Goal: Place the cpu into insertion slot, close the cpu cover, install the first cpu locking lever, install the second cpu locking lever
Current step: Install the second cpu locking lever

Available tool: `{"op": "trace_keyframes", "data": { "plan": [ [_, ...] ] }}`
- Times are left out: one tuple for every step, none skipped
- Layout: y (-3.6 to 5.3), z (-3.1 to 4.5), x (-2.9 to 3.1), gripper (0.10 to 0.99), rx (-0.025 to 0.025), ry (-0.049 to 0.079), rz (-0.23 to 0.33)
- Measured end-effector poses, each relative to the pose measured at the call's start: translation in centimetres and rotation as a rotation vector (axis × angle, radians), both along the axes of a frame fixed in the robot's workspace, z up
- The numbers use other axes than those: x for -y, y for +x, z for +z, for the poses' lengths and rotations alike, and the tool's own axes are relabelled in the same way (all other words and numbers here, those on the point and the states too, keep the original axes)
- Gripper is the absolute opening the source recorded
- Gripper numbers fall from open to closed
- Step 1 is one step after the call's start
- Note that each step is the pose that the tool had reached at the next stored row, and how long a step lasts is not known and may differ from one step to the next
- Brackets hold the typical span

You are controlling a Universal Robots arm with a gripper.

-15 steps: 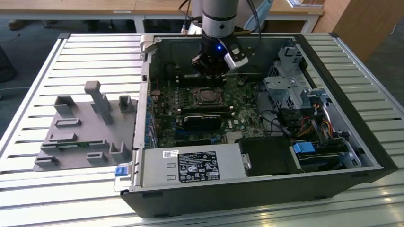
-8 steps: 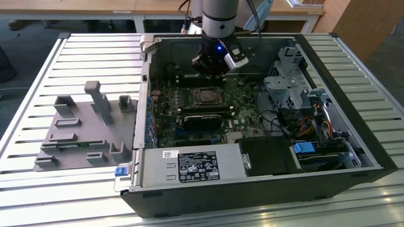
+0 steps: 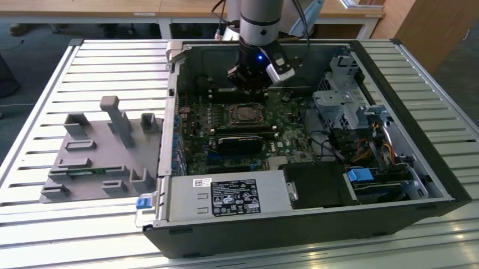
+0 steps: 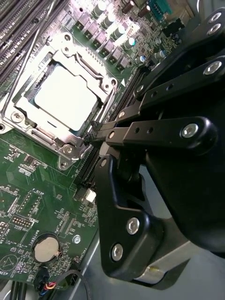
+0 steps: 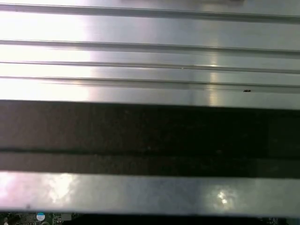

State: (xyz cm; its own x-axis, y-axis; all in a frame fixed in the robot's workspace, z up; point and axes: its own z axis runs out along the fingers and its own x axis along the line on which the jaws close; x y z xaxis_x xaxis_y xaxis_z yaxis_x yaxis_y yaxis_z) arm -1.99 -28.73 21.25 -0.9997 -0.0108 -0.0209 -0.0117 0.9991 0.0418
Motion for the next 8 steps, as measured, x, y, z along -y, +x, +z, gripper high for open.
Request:
{"op": "trace_keyframes", "data": {
  "plan": [
    [0.00,0.00,0.03,0.106,0.0001,0.000,0.000],
    [0.00,0.00,0.08,0.106,0.0001,0.000,0.000],
    [0.00,0.00,0.11,0.106,0.0001,0.000,0.000],
    [0.00,0.00,0.15,0.106,0.0001,0.000,0.000],
    [0.00,0.00,0.20,0.106,0.0000,0.000,0.000],
    [0.00,0.00,0.25,0.106,0.0001,0.000,0.000],
    [0.00,0.00,0.30,0.106,0.0000,0.000,0.000],
    [0.00,0.00,0.35,0.106,0.0000,0.000,0.000]
  ]
}}
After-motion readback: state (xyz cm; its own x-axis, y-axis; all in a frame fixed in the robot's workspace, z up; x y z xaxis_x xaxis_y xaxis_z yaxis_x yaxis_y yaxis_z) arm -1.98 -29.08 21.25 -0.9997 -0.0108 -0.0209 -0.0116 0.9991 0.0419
